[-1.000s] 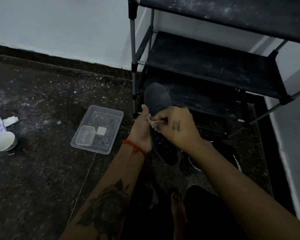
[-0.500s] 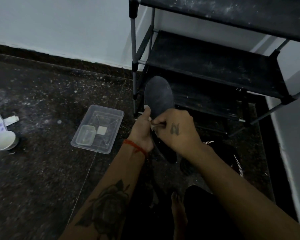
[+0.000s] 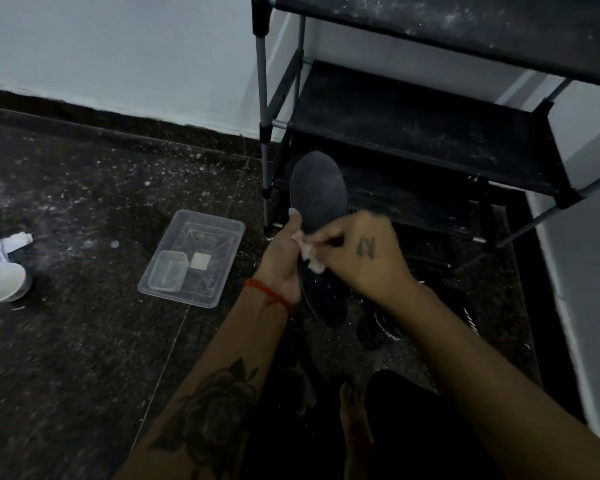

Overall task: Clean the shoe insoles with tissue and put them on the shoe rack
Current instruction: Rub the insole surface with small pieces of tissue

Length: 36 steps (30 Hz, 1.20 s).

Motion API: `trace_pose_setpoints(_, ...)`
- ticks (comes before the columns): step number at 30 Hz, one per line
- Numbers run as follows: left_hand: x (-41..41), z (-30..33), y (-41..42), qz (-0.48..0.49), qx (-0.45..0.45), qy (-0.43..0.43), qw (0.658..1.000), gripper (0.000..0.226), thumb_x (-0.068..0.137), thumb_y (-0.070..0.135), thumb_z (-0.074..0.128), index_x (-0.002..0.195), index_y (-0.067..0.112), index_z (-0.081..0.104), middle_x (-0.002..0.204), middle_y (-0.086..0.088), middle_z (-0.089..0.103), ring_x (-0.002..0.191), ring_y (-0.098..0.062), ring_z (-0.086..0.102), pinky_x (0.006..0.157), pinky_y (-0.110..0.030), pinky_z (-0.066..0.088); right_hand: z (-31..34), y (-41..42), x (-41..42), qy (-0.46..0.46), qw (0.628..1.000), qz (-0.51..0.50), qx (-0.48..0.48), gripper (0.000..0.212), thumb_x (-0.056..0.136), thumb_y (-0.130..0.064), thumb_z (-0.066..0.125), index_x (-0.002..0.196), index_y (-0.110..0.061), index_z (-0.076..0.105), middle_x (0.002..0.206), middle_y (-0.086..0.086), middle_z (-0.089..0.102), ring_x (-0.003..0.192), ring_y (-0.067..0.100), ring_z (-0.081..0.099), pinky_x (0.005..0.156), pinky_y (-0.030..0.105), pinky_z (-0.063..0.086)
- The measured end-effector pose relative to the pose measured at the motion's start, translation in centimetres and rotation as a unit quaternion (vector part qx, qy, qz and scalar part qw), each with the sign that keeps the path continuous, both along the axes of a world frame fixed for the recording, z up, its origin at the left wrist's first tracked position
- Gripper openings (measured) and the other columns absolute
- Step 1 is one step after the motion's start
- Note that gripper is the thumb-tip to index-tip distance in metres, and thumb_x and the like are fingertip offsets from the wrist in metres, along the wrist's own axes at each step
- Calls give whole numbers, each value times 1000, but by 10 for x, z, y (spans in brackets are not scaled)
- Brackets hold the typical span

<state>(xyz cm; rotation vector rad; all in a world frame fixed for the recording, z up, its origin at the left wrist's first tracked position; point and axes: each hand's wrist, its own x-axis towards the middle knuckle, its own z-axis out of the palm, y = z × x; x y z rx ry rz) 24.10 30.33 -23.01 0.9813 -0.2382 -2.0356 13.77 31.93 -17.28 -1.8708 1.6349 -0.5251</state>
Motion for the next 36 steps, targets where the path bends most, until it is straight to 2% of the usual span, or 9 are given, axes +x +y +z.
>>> trace_pose_setpoints(3, 2, -4, 0, 0, 4, -30, 1000, 59, 97, 54, 25, 99, 8, 62, 77, -9, 73, 68, -19, 71, 67, -27, 57, -17, 3, 6, 100, 993, 42, -48, 15, 86, -22, 60, 93, -21, 74, 92, 0, 69, 83, 16, 63, 61, 14, 42)
trace_pose_setpoints(7, -1, -3, 1, -3, 0, -24, 1000, 52, 99, 48, 27, 107, 8, 61, 92, -11, 70, 83, -22, 67, 74, -32, 56, -31, -15, -7, 167, 982, -8, -89, 20, 89, -29, 57, 100, -21, 72, 99, 9, 65, 85, 24, 62, 68, 21, 44)
trace_pose_setpoints(10, -3, -2, 1, -11, 7, -39, 999, 51, 98, 48, 30, 108, 8, 61, 96, -10, 67, 82, -21, 65, 74, -31, 55, -27, -22, -20, 137, 984, -71, -90, 21, 89, -28, 56, 99, -18, 72, 99, 12, 65, 86, 27, 63, 75, 25, 47)
trace_pose_setpoints(13, -2, 1, 1, -1, 12, -29, 1000, 53, 98, 50, 28, 105, 9, 61, 91, -11, 70, 79, -20, 67, 71, -29, 56, -13, -19, -23, 63, 988, -112, -86, 19, 83, -17, 61, 98, -21, 72, 98, 5, 69, 85, 16, 64, 73, 14, 41)
trace_pose_setpoints(17, 1, 4, 1, 7, 13, -9, 1000, 59, 98, 52, 24, 102, 5, 61, 73, -11, 73, 66, -21, 71, 64, -28, 57, -2, 2, 0, 6, 1000, -6, 19, 15, 81, -20, 65, 93, -22, 73, 90, -5, 72, 75, 1, 60, 59, -1, 39)
trace_pose_setpoints(21, 0, 4, 1, 17, 10, -18, 1000, 64, 99, 51, 24, 120, 0, 55, 83, -12, 71, 80, -23, 65, 79, -33, 51, -14, 1, 2, 71, 997, 23, -3, 14, 82, -22, 65, 93, -23, 72, 101, -1, 70, 90, 14, 63, 80, 21, 50)
trace_pose_setpoints(26, -2, 4, 3, 6, -7, -21, 1000, 51, 101, 44, 26, 96, 9, 61, 77, -8, 73, 67, -18, 71, 65, -27, 57, -23, -15, -14, 125, 989, -48, -60, 18, 85, -19, 60, 100, -21, 70, 104, 10, 64, 91, 24, 62, 81, 27, 49)
trace_pose_setpoints(30, -2, 6, 3, 17, -10, -3, 1000, 50, 101, 43, 27, 95, 8, 61, 73, -9, 72, 61, -18, 70, 58, -26, 57, -10, -19, -21, -18, 992, -120, -34, 20, 79, -10, 64, 94, -22, 72, 93, -1, 71, 80, 14, 67, 81, 21, 52)
trace_pose_setpoints(36, 3, 1, 2, 13, 9, 5, 1000, 60, 99, 51, 25, 96, 3, 61, 73, -12, 72, 63, -21, 71, 59, -28, 58, -1, 3, 2, 22, 996, 57, 62, 11, 77, -20, 69, 87, -24, 72, 77, -11, 64, 68, 0, 57, 57, 2, 40)
